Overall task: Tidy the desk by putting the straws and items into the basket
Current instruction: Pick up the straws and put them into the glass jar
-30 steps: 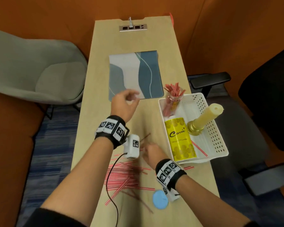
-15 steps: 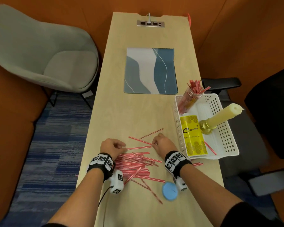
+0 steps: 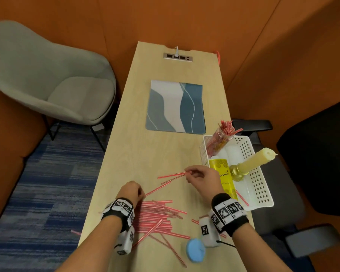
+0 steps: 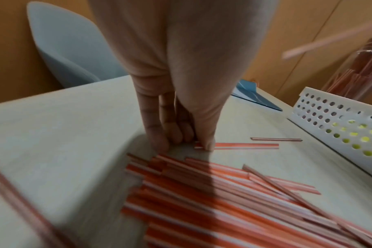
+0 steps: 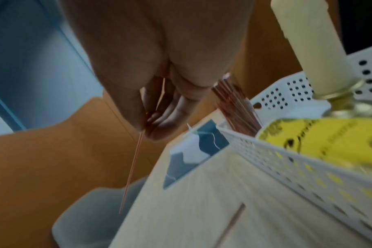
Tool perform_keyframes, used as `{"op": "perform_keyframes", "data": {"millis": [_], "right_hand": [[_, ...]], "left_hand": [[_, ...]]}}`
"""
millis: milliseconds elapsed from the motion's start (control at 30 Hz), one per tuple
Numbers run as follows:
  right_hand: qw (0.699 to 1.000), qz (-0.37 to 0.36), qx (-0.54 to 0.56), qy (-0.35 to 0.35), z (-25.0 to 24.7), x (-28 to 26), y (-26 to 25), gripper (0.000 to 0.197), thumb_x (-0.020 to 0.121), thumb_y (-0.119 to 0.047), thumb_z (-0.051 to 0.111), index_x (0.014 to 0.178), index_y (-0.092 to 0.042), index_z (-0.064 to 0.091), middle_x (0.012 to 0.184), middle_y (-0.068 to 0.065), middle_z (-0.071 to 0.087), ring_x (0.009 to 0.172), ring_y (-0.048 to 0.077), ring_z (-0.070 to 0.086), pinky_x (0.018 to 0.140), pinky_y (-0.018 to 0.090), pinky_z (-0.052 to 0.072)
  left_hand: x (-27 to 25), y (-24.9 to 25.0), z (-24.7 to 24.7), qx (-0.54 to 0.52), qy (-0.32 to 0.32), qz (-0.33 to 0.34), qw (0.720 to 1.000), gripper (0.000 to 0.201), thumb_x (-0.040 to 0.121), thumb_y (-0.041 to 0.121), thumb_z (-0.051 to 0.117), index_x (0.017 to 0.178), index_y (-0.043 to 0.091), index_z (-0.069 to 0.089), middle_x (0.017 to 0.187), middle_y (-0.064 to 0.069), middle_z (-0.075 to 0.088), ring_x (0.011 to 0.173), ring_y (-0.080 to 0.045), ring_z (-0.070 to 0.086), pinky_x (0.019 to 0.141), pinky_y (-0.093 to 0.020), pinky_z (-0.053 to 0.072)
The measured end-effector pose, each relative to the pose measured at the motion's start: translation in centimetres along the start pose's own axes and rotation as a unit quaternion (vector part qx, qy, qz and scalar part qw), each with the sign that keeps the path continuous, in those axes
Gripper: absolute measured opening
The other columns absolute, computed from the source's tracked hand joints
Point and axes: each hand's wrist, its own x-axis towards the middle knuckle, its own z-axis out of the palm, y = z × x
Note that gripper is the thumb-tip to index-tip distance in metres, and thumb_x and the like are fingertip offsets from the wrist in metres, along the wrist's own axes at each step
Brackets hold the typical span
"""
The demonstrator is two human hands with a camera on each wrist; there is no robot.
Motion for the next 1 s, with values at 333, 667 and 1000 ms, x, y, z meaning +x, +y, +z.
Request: {"op": "perform_keyframes", "data": {"millis": [333, 667, 1000], "right_hand": [[0.975, -0.125, 0.083, 0.165, -12.6, -0.3, -10.1, 0.016, 0.082, -0.002, 0.076, 0.096, -0.009, 0.075, 0.087, 0.005, 0.075, 0.077, 0.017, 0.074, 0.076, 0.025, 0.059], [0.886, -0.265, 0.029, 0.378, -20.5, 4.0, -13.9, 0.01, 0.081, -0.02, 0.08, 0.085, -0.011, 0.075, 0.078, 0.001, 0.072, 0.072, 0.012, 0.07, 0.069, 0.025, 0.057], [0.893, -0.283, -0.03, 0.35, -18.0, 10.4, -7.2, 0.005, 0.085, -0.014, 0.076, 0.087, -0.009, 0.075, 0.078, -0.001, 0.071, 0.07, 0.007, 0.067, 0.065, 0.028, 0.058]], "left_hand": [[0.0, 4.2, -6.9, -0.032, 0.094, 0.142, 0.985, 0.014, 0.085, 0.005, 0.07, 0.087, 0.017, 0.078, 0.089, -0.001, 0.075, 0.079, -0.014, 0.067, 0.083, -0.022, 0.052], [-3.7, 18.9, -17.9, -0.164, 0.258, 0.361, 0.881, 0.021, 0.086, 0.001, 0.067, 0.086, 0.02, 0.058, 0.079, 0.005, 0.064, 0.071, -0.006, 0.062, 0.067, -0.013, 0.05], [-5.0, 29.0, -22.7, -0.083, 0.3, 0.439, 0.843, 0.018, 0.086, 0.004, 0.064, 0.09, 0.018, 0.053, 0.08, 0.003, 0.061, 0.07, -0.012, 0.058, 0.068, -0.03, 0.053]]}}
